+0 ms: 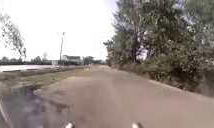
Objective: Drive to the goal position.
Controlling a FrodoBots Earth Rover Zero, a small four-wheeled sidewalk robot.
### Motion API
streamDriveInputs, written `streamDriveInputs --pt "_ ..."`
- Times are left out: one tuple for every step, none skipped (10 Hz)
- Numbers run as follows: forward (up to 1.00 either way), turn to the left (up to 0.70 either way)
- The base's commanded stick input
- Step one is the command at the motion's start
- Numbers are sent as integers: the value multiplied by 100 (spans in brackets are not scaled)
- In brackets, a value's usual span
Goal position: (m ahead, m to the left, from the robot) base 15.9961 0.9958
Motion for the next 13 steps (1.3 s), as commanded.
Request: streamDriveInputs --pt "70 0" --pt "70 0" --pt "70 0" --pt "70 0" --pt "70 0" --pt "70 0" --pt "70 0" --pt "70 0" --pt "70 0" --pt "70 0" --pt "70 0" --pt "70 0" --pt "70 0"
